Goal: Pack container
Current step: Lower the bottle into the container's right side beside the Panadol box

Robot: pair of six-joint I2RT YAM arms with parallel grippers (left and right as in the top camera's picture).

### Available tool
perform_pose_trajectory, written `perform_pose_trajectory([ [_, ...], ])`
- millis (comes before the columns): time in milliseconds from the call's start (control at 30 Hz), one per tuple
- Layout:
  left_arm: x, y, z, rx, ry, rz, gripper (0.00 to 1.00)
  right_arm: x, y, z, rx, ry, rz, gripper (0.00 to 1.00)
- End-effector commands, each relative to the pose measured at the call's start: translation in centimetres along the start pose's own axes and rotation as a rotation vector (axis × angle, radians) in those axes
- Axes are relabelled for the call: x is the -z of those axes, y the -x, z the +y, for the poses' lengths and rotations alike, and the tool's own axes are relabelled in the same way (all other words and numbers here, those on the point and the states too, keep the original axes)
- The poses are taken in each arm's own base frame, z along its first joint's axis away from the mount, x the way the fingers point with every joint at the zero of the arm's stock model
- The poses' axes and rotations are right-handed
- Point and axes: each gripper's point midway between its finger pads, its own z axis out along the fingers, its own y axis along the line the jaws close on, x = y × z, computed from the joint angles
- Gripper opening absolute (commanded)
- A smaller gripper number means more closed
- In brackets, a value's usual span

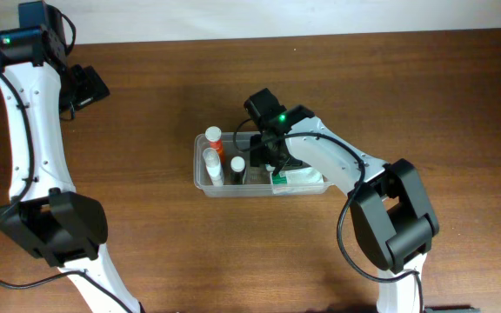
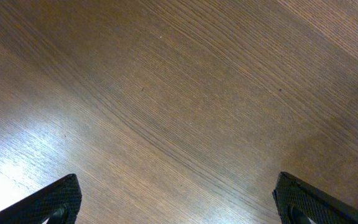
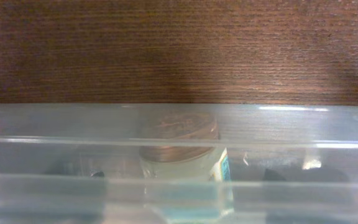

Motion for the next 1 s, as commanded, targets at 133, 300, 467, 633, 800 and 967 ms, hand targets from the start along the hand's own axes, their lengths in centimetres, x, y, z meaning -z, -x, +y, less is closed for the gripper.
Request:
perform_pose_trajectory([
  [133, 0.2, 0.3, 0.2, -0.001, 0.007, -0.013, 0.99, -0.8, -0.1, 0.0, 0.015, -0.021, -0.007, 0.73],
  [300, 0.2, 0.3, 0.2, -0.001, 0.007, -0.013, 0.99, -0.8, -0.1, -0.1, 0.015, -0.022, -0.006, 0.61],
  [467, 0.2, 0.3, 0.2, -0.001, 0.007, -0.013, 1.00, -0.8, 0.0, -0.3, 0.016, -0.034, -0.013, 0.43],
  [633, 0.2, 0.3, 0.2, -0.001, 0.007, -0.013, 0.99, -1.2, 0.0, -0.5, 0.016, -0.048, -0.008, 0.40],
  [800, 0.2, 0.3, 0.2, -0.001, 0.007, -0.013, 0.99, -2.0, -0.3, -0.7, 0.024, -0.059, 0.004, 0.30],
  [967, 0.2, 0.3, 0.2, -0.001, 0.007, -0.013, 0.99, -1.6, 0.1, -0.8, 0.063, -0.066, -0.011, 0.24],
])
